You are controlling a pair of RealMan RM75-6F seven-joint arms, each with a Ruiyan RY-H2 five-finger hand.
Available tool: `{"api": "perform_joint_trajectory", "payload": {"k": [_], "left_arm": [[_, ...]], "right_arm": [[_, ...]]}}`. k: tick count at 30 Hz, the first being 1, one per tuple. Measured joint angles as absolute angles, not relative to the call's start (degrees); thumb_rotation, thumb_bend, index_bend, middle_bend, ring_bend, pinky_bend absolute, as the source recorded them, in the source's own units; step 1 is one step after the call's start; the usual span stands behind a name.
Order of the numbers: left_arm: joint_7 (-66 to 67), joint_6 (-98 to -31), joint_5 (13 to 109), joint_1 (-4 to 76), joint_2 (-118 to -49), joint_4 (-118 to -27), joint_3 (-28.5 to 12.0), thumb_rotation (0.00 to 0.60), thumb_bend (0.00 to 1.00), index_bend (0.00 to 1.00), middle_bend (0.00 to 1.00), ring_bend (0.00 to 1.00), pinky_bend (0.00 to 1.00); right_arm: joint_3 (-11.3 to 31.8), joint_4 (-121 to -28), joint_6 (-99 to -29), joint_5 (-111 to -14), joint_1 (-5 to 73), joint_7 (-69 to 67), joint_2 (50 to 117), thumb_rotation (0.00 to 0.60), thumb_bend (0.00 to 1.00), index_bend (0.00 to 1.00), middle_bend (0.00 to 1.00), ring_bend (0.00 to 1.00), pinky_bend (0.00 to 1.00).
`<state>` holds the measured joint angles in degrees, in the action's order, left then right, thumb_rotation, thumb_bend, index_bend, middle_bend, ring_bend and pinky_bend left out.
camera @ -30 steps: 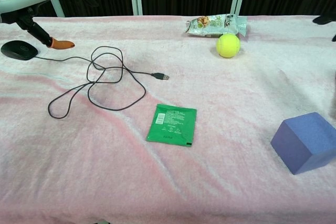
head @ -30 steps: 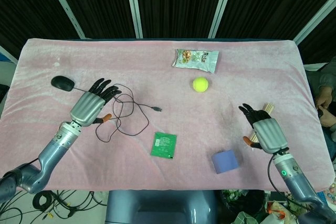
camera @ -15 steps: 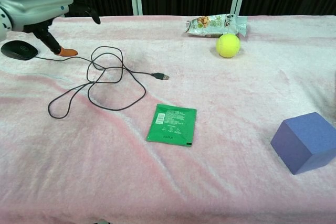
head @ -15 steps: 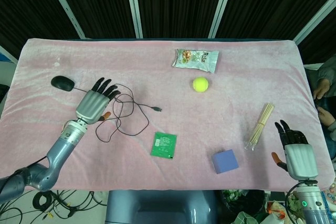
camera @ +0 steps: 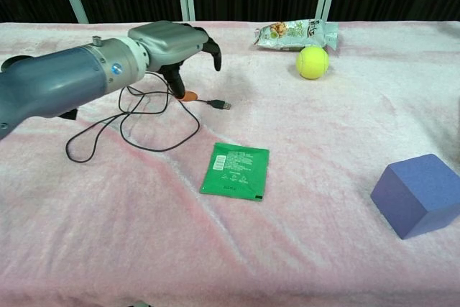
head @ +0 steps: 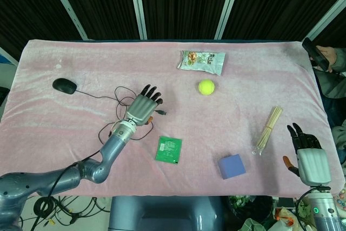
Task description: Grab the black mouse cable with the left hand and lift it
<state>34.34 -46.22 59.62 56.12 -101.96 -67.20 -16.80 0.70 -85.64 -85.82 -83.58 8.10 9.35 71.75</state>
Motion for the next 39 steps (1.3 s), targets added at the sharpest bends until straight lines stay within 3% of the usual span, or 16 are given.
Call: {"api": "perform_joint_trajectory", "payload": {"k": [11, 39], "left_arm": [[30.96, -42.72, 58.60, 61.12, -109.26, -55.35, -18.06, 0.600, 0.31, 0.37, 0.18, 0.00, 0.00], [27.60, -40.99, 58.87, 62.75, -112.72, -46.56, -16.80, 0.600, 0.31, 0.46, 0.20, 0.00, 0.00]], "right_arm": [[0.73, -85.93, -84.48, -83.84, 8.14, 10.07, 72.17, 0.600, 0.18, 0.00, 0.06, 0.23, 0.21], [1.20, -84.95, -82.64, -83.97, 8.19, 10.41, 73.16, 0.600, 0.18, 0.00, 0.06, 0.23, 0.21]]}}
